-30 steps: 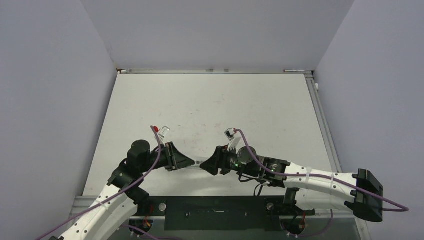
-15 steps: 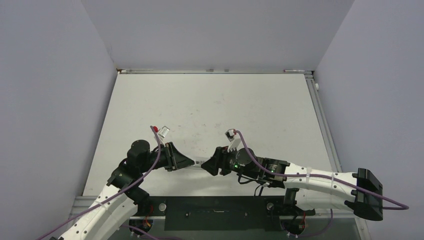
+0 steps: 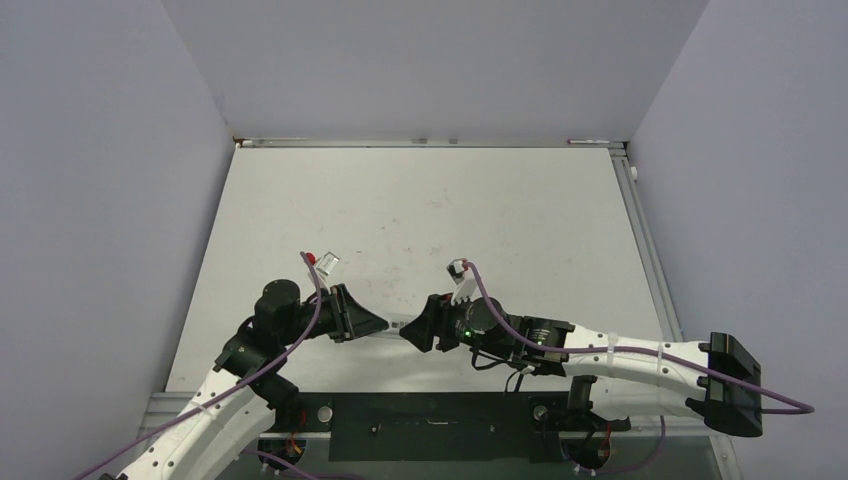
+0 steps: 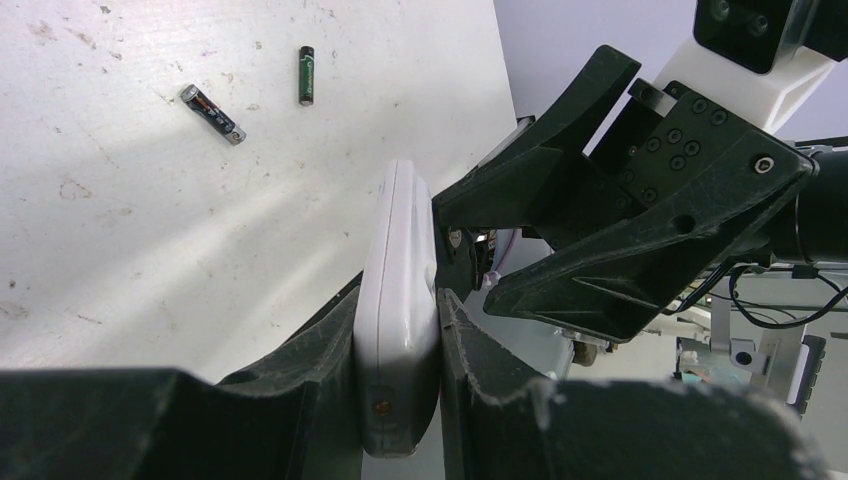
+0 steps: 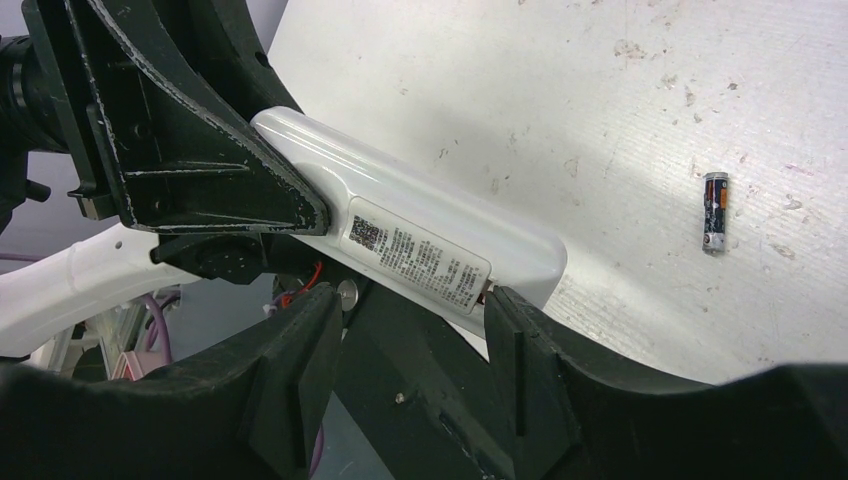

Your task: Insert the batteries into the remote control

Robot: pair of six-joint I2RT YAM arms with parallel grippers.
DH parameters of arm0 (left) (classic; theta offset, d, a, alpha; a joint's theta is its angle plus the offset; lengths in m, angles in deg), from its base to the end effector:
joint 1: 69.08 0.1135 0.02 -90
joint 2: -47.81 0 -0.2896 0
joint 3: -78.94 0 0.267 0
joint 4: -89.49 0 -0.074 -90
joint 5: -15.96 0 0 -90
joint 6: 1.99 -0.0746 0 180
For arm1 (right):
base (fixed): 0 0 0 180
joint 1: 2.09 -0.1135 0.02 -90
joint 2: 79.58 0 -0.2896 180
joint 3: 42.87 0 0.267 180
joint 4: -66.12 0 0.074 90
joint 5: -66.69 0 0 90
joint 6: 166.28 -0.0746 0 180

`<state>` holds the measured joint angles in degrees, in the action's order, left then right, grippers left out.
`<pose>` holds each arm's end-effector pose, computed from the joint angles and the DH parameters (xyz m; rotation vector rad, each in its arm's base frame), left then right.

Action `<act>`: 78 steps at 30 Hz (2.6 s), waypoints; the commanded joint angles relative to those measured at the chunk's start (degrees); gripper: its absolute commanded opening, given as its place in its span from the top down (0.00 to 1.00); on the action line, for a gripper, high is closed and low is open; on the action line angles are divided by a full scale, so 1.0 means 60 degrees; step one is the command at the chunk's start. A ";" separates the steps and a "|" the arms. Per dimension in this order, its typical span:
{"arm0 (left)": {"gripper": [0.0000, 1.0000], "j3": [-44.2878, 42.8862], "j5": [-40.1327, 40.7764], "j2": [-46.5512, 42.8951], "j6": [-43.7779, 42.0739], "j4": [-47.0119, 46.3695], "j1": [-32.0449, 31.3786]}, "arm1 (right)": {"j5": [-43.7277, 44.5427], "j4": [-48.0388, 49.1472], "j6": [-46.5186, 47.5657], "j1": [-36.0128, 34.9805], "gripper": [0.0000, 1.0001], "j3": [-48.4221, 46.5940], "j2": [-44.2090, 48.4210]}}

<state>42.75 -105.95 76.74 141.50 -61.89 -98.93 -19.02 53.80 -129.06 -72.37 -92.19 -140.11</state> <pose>0.1185 -0.1135 0.2373 -0.0298 2.1981 -1.4400 0.0982 0.2574 0.2545 -0.2853 2.2138 1.2455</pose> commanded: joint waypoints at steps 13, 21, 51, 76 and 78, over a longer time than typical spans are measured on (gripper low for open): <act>1.00 -0.0410 -0.0428 -0.0100 0.0283 -0.0757 -0.0021 | -0.0640 0.1739 -0.0209 -0.0079 0.46 0.0059 -0.0092; 1.00 -0.0407 -0.0387 -0.0117 0.0276 -0.0697 -0.0021 | -0.1199 0.2563 -0.0383 0.0007 0.46 0.0349 0.0084; 1.00 -0.0425 0.0116 0.0113 -0.0238 -0.0080 -0.0021 | -0.1318 0.3072 -0.0221 0.0083 0.47 0.0477 0.0779; 1.00 -0.0526 0.0429 0.0357 -0.0405 0.0044 -0.0021 | -0.0866 0.2396 -0.0129 0.0086 0.47 0.0548 0.0686; 1.00 -0.0532 0.0510 0.0411 -0.0432 0.0067 -0.0021 | -0.0837 0.2359 -0.0099 0.0085 0.47 0.0570 0.0562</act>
<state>42.34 -102.12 79.06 139.30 -58.83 -98.71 -22.69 63.60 -129.38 -71.17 -87.32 -135.72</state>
